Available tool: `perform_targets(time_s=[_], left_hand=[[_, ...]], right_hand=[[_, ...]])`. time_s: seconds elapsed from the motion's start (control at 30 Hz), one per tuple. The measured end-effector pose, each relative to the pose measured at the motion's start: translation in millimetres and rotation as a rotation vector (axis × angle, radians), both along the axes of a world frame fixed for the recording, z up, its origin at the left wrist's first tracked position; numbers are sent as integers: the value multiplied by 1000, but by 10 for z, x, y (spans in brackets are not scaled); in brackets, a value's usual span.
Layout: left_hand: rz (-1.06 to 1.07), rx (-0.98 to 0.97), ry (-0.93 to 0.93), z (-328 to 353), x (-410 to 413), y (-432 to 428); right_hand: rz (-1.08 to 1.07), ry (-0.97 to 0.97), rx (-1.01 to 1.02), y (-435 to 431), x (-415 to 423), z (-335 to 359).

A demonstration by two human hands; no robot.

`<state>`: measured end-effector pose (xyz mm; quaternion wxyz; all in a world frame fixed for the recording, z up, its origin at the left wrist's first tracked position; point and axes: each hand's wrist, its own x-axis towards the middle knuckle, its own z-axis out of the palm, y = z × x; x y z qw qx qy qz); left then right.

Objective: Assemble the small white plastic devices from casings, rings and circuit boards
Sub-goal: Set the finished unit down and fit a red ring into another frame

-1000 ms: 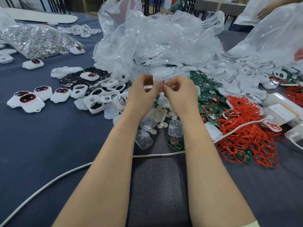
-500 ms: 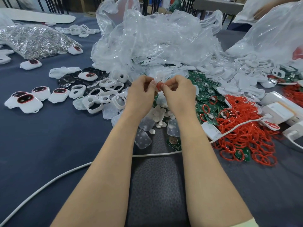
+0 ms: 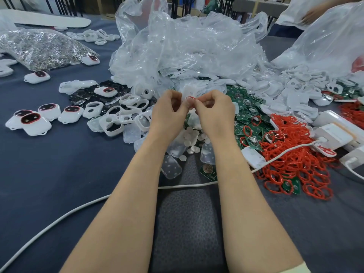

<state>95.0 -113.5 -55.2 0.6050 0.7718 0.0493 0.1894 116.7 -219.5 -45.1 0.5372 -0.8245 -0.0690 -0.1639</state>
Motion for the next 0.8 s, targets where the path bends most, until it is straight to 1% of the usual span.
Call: perform_targets(time_s=[0.1,0.17,0.27,0.37,0.47,0.53,0.73,0.8], left_hand=[[21,-96,-21,28,-11,20],[20,-192,-27,41,-19,21],[-6,-336,-26,43,-31,1],[-3,-394,-27,43,-28,-4],[2,-458,-18,47,-20,-2],[7,-447,-17,46,-12,1],[40,-290,-23,29,7,-6],[48,-268,-16,29,7,-13]], right_hand=[[44,21,102,29,-12,12],[47,10,140,39,-13,11],[24,-36,69,45,-16,-6],[21,-68,1,64,-26,-23],[29,-89,-8,85,-41,-13],[25,-96,-21,86,-46,-7],[18,-107,-61,76,-42,2],[22,-99,-64,68,-40,4]])
